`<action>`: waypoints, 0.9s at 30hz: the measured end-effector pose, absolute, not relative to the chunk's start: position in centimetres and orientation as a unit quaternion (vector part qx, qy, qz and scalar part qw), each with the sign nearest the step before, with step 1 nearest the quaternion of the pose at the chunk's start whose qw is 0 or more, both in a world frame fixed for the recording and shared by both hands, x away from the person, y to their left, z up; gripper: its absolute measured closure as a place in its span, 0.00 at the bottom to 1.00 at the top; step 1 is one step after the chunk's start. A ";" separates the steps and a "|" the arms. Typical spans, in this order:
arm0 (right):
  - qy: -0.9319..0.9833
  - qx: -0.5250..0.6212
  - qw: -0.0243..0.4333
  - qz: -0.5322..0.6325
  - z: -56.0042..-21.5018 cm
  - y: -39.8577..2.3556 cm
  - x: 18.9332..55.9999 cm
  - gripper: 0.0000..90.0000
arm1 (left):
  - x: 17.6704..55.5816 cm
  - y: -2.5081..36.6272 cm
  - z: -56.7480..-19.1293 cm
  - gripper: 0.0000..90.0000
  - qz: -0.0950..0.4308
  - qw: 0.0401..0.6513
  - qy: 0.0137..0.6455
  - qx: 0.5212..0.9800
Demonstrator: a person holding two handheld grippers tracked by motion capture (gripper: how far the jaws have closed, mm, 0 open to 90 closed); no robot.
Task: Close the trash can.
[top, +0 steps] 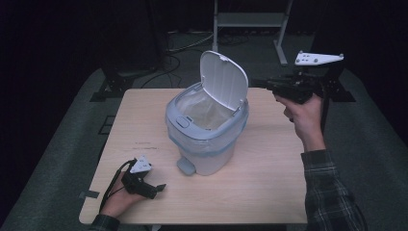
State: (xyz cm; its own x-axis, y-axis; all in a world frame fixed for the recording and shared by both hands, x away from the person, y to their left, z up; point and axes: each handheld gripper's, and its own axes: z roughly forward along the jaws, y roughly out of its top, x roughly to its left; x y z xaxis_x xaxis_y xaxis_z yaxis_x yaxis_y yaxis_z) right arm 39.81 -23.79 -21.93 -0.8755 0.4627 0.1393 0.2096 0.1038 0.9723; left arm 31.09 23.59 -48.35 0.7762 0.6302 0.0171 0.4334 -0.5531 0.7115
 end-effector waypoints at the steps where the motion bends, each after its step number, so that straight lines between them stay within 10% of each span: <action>1: 0.737 0.228 0.100 0.629 -21.9 -23.6 39.9 1.00 | 31.1 23.6 -48.4 0.00 0.136 0.361 0.305 0.871; 27: 0.750 0.189 0.056 0.631 -21.9 -20.3 39.9 1.00 | 31.1 23.6 -48.4 0.00 0.136 0.361 0.306 0.871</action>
State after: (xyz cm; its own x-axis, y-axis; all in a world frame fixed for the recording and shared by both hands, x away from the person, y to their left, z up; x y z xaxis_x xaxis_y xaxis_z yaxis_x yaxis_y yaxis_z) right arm 39.95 -20.30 -21.86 -0.9220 0.3544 0.1557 0.2142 0.1320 0.9678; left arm 31.08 23.59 -48.35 0.7761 0.6304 0.0169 0.4336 -0.5529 0.7116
